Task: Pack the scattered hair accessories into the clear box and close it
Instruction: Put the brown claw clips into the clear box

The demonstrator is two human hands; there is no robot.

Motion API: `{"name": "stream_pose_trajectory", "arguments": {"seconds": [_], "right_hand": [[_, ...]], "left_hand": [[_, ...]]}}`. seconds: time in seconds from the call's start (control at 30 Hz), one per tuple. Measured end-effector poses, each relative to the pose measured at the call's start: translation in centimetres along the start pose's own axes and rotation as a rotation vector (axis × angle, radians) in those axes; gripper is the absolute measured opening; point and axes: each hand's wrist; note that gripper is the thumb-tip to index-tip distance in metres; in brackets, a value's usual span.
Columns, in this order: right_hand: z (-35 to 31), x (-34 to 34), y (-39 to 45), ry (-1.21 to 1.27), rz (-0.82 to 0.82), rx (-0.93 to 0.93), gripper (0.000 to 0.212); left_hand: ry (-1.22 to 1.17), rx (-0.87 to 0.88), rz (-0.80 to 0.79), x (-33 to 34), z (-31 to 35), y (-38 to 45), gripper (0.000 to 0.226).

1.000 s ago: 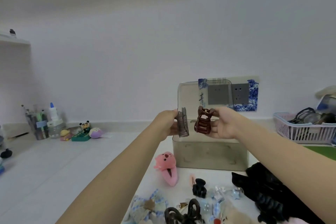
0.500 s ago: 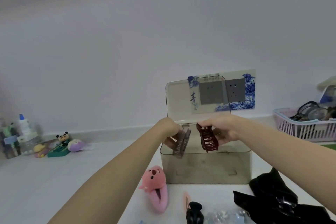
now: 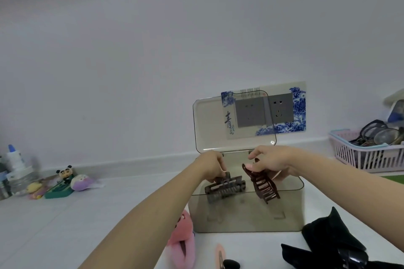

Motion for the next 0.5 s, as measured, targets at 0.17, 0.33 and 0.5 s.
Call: {"name": "stream_pose_trajectory", "arguments": {"seconds": [0.17, 0.33, 0.5], "right_hand": [[0.3, 0.2, 0.3, -0.011, -0.014, -0.034, 0.024], [0.5, 0.3, 0.4, -0.015, -0.039, -0.034, 0.032], [1.4, 0.8, 0.9, -0.053, -0.063, -0.033, 0.043]], "left_hand": [[0.093, 0.079, -0.009, 0.0, -0.3, 0.7, 0.011], [0.266, 0.176, -0.053, -0.1, -0.5, 0.9, 0.032], [0.452, 0.248, 0.08, 0.0, -0.8, 1.3, 0.037]]}}
Point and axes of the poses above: each hand's wrist, its own y-axis towards the middle knuckle, its own x-axis out of the palm, z = x × y, and after that the axes turned 9 degrees about -x, right-handed
